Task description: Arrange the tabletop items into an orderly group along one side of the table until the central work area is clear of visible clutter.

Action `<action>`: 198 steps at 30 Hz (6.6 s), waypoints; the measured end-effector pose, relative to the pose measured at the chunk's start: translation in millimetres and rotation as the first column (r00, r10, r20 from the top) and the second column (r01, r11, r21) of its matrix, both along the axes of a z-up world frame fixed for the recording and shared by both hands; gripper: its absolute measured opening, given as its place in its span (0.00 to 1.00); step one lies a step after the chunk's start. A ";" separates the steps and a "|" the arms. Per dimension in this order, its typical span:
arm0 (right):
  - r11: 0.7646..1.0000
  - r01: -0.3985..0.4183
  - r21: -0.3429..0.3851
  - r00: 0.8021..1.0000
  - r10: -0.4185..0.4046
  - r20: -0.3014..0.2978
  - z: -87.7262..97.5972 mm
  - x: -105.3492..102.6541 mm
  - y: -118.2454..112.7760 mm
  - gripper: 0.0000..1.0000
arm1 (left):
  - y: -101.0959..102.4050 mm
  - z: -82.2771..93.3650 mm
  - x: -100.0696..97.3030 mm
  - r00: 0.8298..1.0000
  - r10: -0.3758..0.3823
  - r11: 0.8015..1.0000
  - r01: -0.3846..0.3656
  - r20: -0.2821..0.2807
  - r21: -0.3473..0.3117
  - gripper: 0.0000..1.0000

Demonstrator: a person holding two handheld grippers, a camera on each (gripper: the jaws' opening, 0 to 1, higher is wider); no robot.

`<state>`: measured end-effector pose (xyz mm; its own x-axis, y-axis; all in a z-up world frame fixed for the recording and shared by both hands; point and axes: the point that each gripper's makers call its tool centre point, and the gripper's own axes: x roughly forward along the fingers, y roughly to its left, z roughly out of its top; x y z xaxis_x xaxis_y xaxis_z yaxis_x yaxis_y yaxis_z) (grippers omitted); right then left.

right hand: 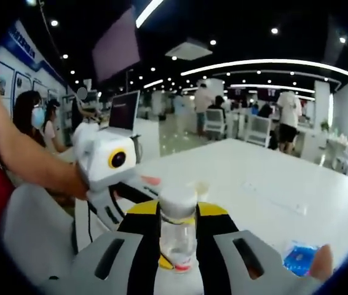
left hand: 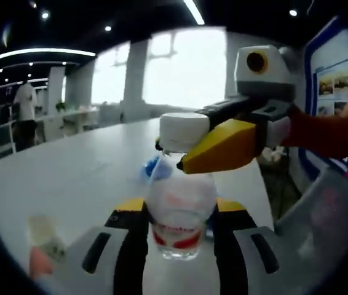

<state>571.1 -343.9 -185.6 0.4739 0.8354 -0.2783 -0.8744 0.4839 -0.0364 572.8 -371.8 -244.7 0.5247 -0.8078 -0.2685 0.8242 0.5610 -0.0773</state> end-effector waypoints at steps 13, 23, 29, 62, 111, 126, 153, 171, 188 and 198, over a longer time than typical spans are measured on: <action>0.992 0.128 0.000 0.992 -0.128 0.006 11.8 24.0 2.4 0.20 | 17.9 -0.6 23.0 0.944 0.315 0.940 -0.325 0.100 0.109 0.45; 0.961 0.272 0.043 0.962 -0.271 -0.027 27.7 44.4 -1.6 0.20 | 18.7 16.5 37.8 0.846 0.504 0.848 -0.522 0.174 0.086 0.47; 0.938 0.337 0.081 0.941 -0.332 -0.073 37.0 49.9 -0.4 0.20 | 15.5 17.9 43.7 0.796 0.549 0.799 -0.589 0.254 0.121 0.53; 0.950 0.309 0.056 0.949 -0.303 -0.088 54.7 16.4 1.2 0.21 | 14.3 23.9 15.4 0.967 0.243 0.970 -0.244 0.082 0.000 0.38; 0.764 -0.570 0.302 0.803 0.596 0.007 93.4 -92.3 27.1 0.36 | 12.2 118.0 -97.2 0.909 -0.410 0.883 0.415 0.074 -0.220 0.38; 0.783 -0.534 0.319 0.838 0.541 0.073 101.9 -78.7 35.5 0.33 | 25.7 126.2 -71.9 0.965 -0.234 0.944 0.255 0.121 -0.211 0.39; 0.760 -0.641 0.102 0.765 0.644 0.013 59.9 -90.2 130.0 0.35 | 124.8 85.3 -78.3 0.984 -0.146 0.989 0.149 0.101 -0.025 0.38; 0.794 -0.605 0.059 0.793 0.607 -0.042 23.5 -14.7 207.7 0.34 | 204.1 44.2 -0.7 0.990 -0.137 0.984 0.134 0.018 0.117 0.39; 0.835 -0.550 0.028 0.830 0.550 -0.094 -49.7 69.9 243.5 0.35 | 236.6 -28.3 77.0 0.980 -0.195 0.964 0.199 -0.038 0.179 0.39; 0.843 -0.533 -0.067 0.843 0.523 -0.126 -87.8 90.7 255.0 0.35 | 244.2 -64.1 93.1 0.979 -0.190 0.960 0.201 -0.073 0.196 0.39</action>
